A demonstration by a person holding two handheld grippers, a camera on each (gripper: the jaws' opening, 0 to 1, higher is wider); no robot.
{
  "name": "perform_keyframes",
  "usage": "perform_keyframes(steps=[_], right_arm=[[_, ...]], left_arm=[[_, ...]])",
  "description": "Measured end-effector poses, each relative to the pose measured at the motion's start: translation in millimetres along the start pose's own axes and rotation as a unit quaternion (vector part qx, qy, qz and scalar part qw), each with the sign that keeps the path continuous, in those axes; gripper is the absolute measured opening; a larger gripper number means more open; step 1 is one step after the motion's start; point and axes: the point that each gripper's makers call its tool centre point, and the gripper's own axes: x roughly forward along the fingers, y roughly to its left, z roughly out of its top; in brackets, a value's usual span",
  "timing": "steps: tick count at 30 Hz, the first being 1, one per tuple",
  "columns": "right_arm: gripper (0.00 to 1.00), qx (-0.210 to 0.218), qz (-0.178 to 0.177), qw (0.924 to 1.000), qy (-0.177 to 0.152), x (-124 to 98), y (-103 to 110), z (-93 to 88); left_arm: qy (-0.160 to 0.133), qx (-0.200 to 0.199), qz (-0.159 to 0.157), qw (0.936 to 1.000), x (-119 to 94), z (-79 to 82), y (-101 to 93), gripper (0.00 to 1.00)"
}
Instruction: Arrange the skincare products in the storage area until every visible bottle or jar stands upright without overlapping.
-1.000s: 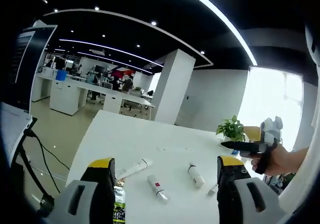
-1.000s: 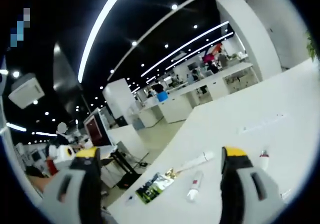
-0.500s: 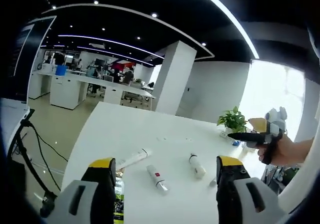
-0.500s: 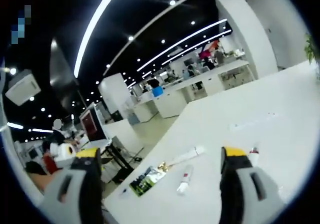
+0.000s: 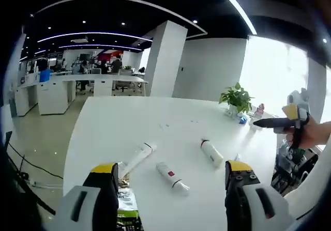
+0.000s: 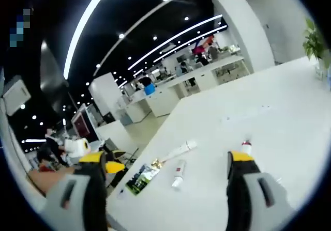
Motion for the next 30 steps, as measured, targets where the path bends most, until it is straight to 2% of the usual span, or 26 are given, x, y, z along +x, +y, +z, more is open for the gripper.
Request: perform_keyframes(steps=[2,4,7,10,14,16,17,19,20,21,23,24,26,30], right_arm=[[0.96,-0.001,-0.002,1.0000,0.008,-3.9,-2.5,-7.9],[0.96,-0.006,-0.011,0.9996,0.026,-7.3,-5.4,-15.0],[0.96,-0.016,-0.016,0.9996,0.016,-14.1,-4.2,-7.5],[0.97,-0.027,-0.034,0.9990,0.010,-17.0,-10.5,-4.5],[0.97,-0.022,-0.047,0.9986,0.011,-12.7,-17.1,-3.7],[0.97,-0.017,-0.047,0.9987,0.010,-11.1,-16.0,-1.4],[0.97,-0.014,-0.046,0.9988,0.010,-10.2,-13.9,1.3],[0.98,-0.030,-0.043,0.9986,0.005,-11.1,-8.6,7.1],[0.98,-0.033,-0.045,0.9984,0.006,-12.1,-9.4,6.2],[0.98,-0.035,-0.048,0.9982,0.007,-13.0,-10.2,5.3],[0.97,-0.027,-0.051,0.9982,0.016,-15.4,-11.7,-2.0],[0.97,-0.027,-0.052,0.9981,0.018,-16.5,-11.3,-4.5],[0.97,-0.035,-0.053,0.9976,0.028,-19.0,-10.5,-12.1],[0.97,-0.035,-0.058,0.9965,0.049,-24.2,-13.3,-19.2]], left_arm=[[0.007,0.025,-0.002,0.9997,10.9,6.4,9.5,0.87],[0.012,0.034,-0.004,0.9994,20.9,12.5,17.5,0.87],[0.021,0.040,-0.012,0.9989,36.5,18.7,27.9,0.86],[0.043,0.072,-0.019,0.9963,54.2,17.2,38.3,0.85],[0.074,0.099,-0.007,0.9923,71.2,7.7,54.2,0.89],[0.088,0.114,-0.005,0.9895,77.1,0.8,61.2,0.88],[0.099,0.108,-0.005,0.9893,81.4,-3.5,65.6,0.87],[0.100,0.106,-0.011,0.9893,88.5,-4.9,69.0,0.86],[0.104,0.110,-0.016,0.9884,92.7,-6.3,71.1,0.84],[0.130,0.124,-0.037,0.9830,99.5,-15.3,72.3,0.82],[0.146,0.134,-0.056,0.9786,105.9,-22.5,73.3,0.79],[0.163,0.143,-0.058,0.9746,108.6,-27.7,77.9,0.76],[0.172,0.160,-0.051,0.9707,115.1,-29.3,88.0,0.72],[0.189,0.145,-0.042,0.9703,126.3,-28.4,101.8,0.73]])
